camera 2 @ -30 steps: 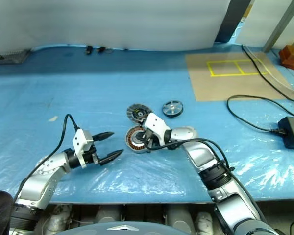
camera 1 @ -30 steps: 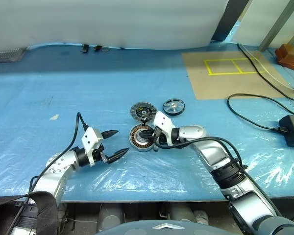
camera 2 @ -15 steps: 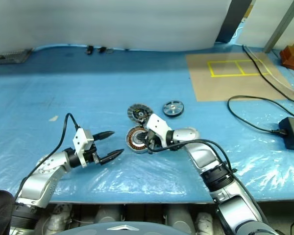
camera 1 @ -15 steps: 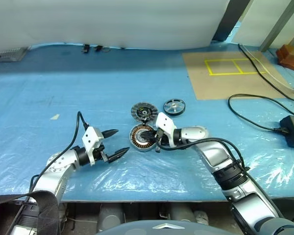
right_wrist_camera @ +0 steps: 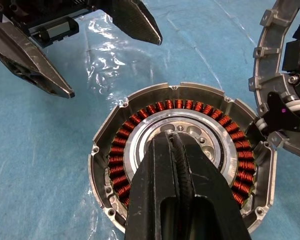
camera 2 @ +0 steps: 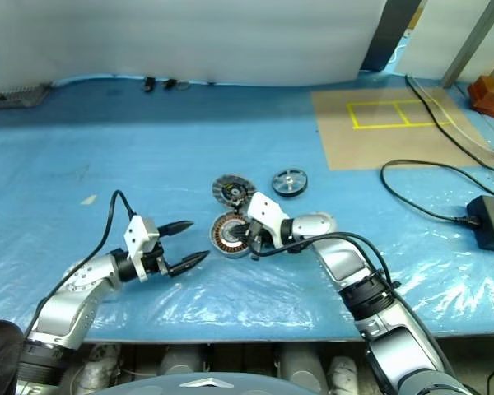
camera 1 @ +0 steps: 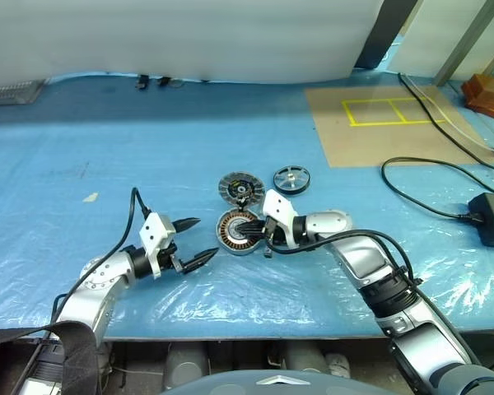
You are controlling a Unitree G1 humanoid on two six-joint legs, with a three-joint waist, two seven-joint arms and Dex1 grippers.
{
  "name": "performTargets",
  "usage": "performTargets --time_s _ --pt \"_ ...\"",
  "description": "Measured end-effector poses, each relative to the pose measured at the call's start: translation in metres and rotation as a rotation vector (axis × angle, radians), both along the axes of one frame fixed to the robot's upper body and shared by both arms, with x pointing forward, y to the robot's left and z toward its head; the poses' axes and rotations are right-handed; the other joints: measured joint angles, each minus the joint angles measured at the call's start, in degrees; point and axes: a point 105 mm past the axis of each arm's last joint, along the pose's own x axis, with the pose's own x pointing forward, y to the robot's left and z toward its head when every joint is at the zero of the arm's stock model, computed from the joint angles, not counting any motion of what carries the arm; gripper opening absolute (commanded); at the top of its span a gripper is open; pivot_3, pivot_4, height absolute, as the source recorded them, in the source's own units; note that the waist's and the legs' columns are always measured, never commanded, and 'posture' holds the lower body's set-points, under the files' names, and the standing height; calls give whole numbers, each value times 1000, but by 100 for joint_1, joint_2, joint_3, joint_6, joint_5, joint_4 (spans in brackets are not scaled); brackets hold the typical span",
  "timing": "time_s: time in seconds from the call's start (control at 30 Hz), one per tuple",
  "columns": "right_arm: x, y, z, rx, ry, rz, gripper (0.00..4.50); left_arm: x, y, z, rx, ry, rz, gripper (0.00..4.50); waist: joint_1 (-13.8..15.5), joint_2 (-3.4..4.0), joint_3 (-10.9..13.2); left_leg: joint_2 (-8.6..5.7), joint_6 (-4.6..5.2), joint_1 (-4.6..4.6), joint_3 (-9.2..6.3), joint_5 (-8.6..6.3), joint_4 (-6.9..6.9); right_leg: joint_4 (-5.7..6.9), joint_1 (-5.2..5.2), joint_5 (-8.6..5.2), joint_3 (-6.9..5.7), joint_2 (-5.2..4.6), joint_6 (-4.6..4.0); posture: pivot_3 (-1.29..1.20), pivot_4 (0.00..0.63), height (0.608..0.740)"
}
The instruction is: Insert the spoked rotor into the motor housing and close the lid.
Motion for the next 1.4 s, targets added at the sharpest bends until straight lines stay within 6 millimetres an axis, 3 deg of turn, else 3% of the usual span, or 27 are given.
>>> performTargets --time_s 0.47,0.63,1.4 --pt "3 5 -2 29 27 -15 50 1 -1 1 11 -7 -2 4500 -10 -1 0 4 -20 7 0 -7 1 2 0 4 0 1 -6 0 150 740" --pt "7 3 -3 130 134 -79 50 1 -1 1 12 -7 -3 4500 -10 -1 -1 6 -20 7 1 -6 1 2 0 5 0 1 -8 0 150 740" --pt "3 1 -9 -51 -59 29 50 3 -2 2 15 -13 -11 4500 11 -8 -12 2 -14 45 1 -12 0 -4 41 -2 0 -2 5 0 150 740"
